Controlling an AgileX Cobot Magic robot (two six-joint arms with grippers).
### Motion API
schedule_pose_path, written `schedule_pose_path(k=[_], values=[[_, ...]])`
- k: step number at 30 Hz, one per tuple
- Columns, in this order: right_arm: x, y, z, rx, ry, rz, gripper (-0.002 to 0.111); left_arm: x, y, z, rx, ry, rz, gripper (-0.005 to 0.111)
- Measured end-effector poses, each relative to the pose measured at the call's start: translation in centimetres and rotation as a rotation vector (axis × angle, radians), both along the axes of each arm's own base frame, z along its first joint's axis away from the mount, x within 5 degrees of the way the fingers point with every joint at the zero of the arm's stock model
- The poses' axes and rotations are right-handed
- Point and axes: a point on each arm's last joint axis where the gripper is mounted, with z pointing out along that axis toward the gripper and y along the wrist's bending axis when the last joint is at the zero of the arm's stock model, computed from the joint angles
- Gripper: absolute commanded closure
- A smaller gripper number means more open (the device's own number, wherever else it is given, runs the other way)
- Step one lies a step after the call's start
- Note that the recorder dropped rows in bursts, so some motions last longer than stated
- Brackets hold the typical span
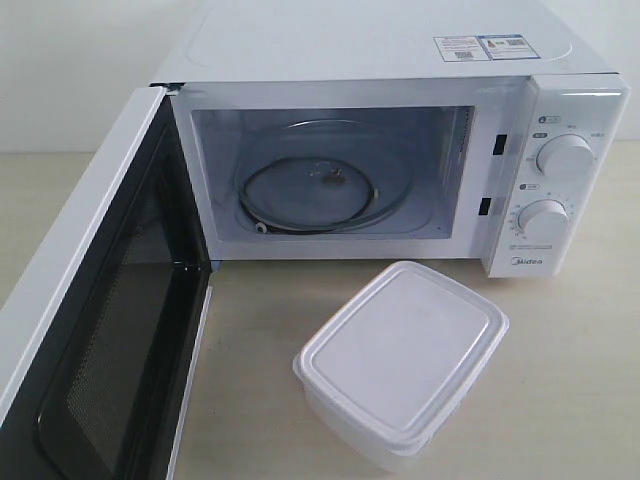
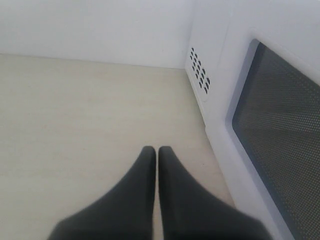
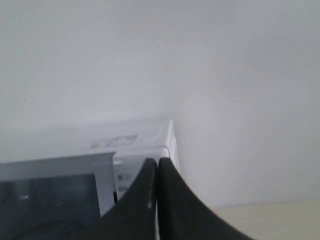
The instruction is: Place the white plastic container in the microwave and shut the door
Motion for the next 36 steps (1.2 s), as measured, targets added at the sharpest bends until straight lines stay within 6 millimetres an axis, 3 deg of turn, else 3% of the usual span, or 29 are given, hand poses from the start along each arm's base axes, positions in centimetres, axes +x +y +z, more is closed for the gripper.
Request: schedule_pose_path(k=[4, 8, 15, 31, 36], values=[[0.1, 0.0, 2.1, -0.008, -0.043, -0.003, 0.109, 0.0, 0.0, 0.0, 0.000, 0.000, 0.000, 0.102], [1.4, -0.1, 3.3, -0.027, -0.011, -0.007, 0.109, 0.0, 0.0, 0.0, 0.000, 0.000, 0.000, 0.102], [4.0, -0.2, 3.2, 0.042, 0.055, 0.006, 0.109, 0.0, 0.0, 0.0, 0.000, 0.000, 0.000, 0.102], [4.4, -0.3, 3.9, 0.124, -0.026, 0.026, 0.109, 0.0, 0.0, 0.0, 0.000, 0.000, 0.000, 0.102], [7.3, 0.4, 2.3, 0.033, 0.113, 0.084, 0.109, 0.0, 0.0, 0.0, 0.000, 0.000, 0.000, 0.102]])
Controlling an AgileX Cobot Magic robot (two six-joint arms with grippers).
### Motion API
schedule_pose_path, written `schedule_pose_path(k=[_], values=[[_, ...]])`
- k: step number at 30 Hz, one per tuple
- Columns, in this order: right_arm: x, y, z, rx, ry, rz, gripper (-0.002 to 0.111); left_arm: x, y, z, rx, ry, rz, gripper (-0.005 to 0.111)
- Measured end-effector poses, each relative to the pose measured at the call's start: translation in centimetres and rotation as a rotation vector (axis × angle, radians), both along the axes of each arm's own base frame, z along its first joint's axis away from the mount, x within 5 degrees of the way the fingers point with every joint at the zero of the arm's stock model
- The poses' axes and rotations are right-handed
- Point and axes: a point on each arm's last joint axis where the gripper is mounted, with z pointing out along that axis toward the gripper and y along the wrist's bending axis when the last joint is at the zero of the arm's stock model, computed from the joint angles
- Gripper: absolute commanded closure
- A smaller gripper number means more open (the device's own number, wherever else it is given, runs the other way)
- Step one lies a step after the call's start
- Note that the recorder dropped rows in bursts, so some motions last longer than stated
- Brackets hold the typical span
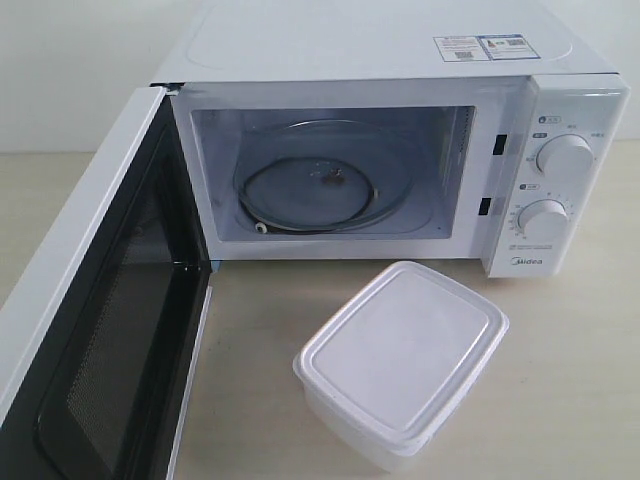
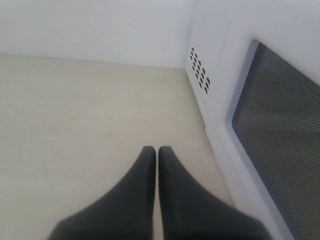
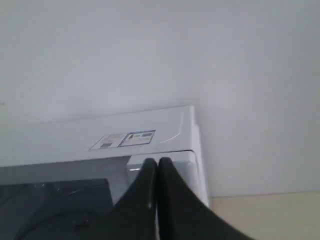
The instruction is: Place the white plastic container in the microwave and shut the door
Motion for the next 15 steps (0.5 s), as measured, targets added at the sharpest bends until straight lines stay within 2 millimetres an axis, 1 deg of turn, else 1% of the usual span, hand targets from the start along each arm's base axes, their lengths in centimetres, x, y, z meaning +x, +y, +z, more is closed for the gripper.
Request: schedule_pose_path(k=[1, 3, 4, 5, 6, 7, 9, 15], values=[[0.9, 0.6, -0.4, -0.064, 0.014, 0.062, 0.109, 0.0, 0.0, 0.0, 0.000, 0.000, 0.000, 0.102], [2.1, 1.7, -1.1, -0.181, 0.009, 0.179, 0.109, 0.0, 0.0, 0.0, 0.000, 0.000, 0.000, 0.102], [2.5, 2.1, -1.5, -0.201, 0.008, 0.217, 0.109, 0.0, 0.0, 0.0, 0.000, 0.000, 0.000, 0.102], [2.9, 2.5, -2.5, -0.215, 0.018, 0.267, 0.109, 0.0, 0.0, 0.0, 0.000, 0.000, 0.000, 0.102], [3.1, 2.6, -3.1, -0.223, 0.035, 0.283, 0.109, 0.0, 0.0, 0.0, 0.000, 0.000, 0.000, 0.102], [3.5, 2.7, -4.5, -0.248, 0.071, 0.299, 0.109, 0.0, 0.0, 0.0, 0.000, 0.000, 0.000, 0.102], [3.6, 2.8, -5.7, -0.266, 0.092, 0.303, 0.109, 0.0, 0.0, 0.0, 0.000, 0.000, 0.000, 0.102], [4.3, 2.7, -7.7, -0.246, 0.118, 0.305, 0.109, 0.0, 0.0, 0.0, 0.000, 0.000, 0.000, 0.102]])
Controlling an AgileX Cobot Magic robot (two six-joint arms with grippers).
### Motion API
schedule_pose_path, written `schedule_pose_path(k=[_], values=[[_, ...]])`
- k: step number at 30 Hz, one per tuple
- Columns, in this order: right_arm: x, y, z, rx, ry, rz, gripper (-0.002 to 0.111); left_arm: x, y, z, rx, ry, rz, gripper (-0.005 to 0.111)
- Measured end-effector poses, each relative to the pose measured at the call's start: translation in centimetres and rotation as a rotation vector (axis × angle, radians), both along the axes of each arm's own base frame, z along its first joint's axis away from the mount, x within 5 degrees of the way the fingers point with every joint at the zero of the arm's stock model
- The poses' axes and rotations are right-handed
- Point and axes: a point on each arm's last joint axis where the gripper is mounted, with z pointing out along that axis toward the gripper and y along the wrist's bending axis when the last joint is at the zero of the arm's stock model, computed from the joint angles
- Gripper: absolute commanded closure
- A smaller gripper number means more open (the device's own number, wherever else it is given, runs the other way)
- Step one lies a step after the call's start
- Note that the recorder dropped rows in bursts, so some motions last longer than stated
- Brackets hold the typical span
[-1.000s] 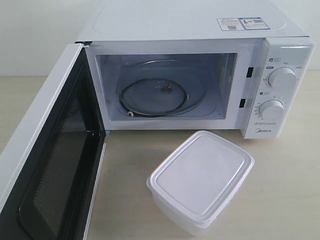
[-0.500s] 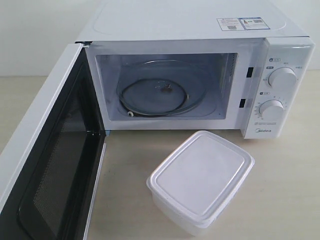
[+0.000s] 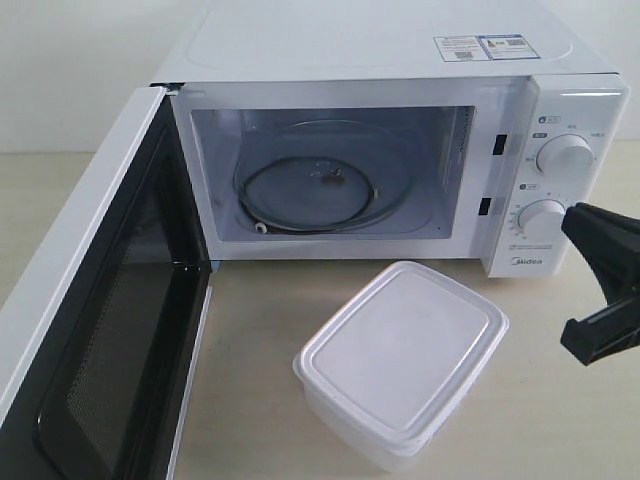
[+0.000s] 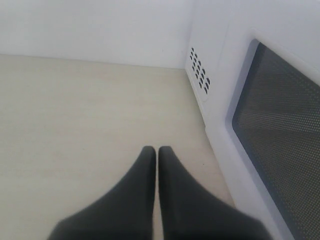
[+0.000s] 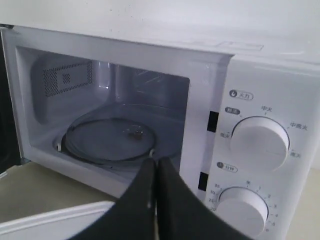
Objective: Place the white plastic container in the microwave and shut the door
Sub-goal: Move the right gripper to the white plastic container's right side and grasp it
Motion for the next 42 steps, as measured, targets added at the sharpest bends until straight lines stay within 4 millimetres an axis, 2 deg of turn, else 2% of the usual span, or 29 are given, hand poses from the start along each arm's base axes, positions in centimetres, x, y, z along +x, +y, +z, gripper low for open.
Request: schedule_pose_path(k=[7, 11, 18, 22, 28, 42], values=[[1.2, 0.0, -2.7, -0.012, 0.101, 0.002, 0.109, 0.0, 0.0, 0.0, 0.000, 0.000, 0.000, 0.102], [1.7, -0.2, -4.8, -0.008, 0.214, -0.009, 0.109, 0.0, 0.0, 0.0, 0.000, 0.000, 0.000, 0.102], [1.9, -0.4, -8.4, -0.006, 0.404, -0.033, 0.109, 0.0, 0.0, 0.0, 0.000, 0.000, 0.000, 0.102], [1.8, -0.5, -9.6, 0.020, 0.478, -0.047, 0.109, 0.0, 0.0, 0.0, 0.000, 0.000, 0.000, 0.102], [2.2, 0.2, -10.3, 0.037, 0.518, 0.027, 0.109, 0.0, 0.0, 0.0, 0.000, 0.000, 0.000, 0.102], [8.3, 0.7, -9.6, 0.070, 0.537, 0.115, 0.109, 0.0, 0.0, 0.0, 0.000, 0.000, 0.000, 0.102]])
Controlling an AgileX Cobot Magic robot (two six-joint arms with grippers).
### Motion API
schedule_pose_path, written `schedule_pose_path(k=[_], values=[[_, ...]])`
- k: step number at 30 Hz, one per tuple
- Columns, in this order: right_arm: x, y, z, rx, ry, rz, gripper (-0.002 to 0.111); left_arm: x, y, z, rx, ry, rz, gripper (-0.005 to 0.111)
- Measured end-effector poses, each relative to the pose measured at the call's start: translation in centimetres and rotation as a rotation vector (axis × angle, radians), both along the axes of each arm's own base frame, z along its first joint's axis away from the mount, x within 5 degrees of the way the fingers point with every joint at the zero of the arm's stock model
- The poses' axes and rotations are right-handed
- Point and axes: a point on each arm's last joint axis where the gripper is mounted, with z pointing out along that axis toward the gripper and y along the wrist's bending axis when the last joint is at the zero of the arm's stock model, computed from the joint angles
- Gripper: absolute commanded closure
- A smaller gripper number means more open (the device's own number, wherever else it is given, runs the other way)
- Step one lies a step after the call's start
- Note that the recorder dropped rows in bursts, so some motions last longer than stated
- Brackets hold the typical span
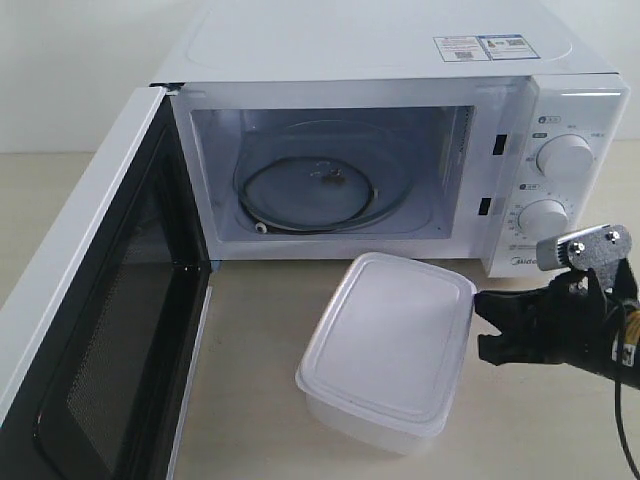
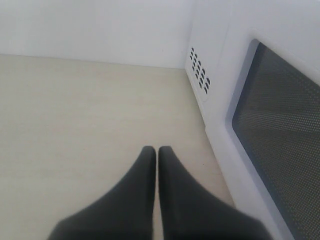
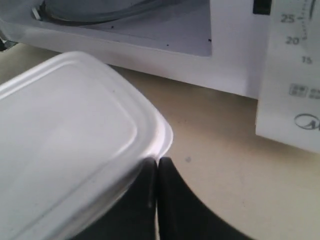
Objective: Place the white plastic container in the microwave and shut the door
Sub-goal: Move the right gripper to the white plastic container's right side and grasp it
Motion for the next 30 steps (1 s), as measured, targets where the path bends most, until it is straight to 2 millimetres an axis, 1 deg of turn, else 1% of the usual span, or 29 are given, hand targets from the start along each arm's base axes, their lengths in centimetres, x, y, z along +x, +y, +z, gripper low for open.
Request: schedule_pose_path(k=[3, 8, 11, 15, 16, 19, 25, 30], values=[[0.5, 0.1, 0.1, 0.000, 0.004, 0.018, 0.109, 0.0, 0.0, 0.0, 0.000, 0.000, 0.000, 0.102], [0.0, 0.2, -0.1, 0.004, 0.017, 0.025, 0.109, 0.0, 0.0, 0.0, 0.000, 0.000, 0.000, 0.102], [-1.1, 0.1, -0.2, 0.038, 0.013, -0.021, 0.109, 0.0, 0.0, 0.0, 0.000, 0.000, 0.000, 0.102], [-3.2, -1.0, -0.1, 0.065, -0.017, -0.187, 0.109, 0.0, 0.0, 0.0, 0.000, 0.000, 0.000, 0.102], [-4.0, -1.2, -0.1, 0.064, -0.012, -0.230, 0.109, 0.0, 0.0, 0.0, 0.000, 0.000, 0.000, 0.102], [-5.4, -1.4, -0.2, 0.054, 0.006, -0.250, 0.109, 0.0, 0.0, 0.0, 0.000, 0.000, 0.000, 0.102], [-5.8, -0.8, -0.1, 0.123, 0.035, -0.211, 0.109, 0.0, 0.0, 0.0, 0.000, 0.000, 0.000, 0.102], [-5.5, -0.7, -0.2, 0.208, 0.099, -0.253, 0.109, 0.0, 0.0, 0.0, 0.000, 0.000, 0.000, 0.102]])
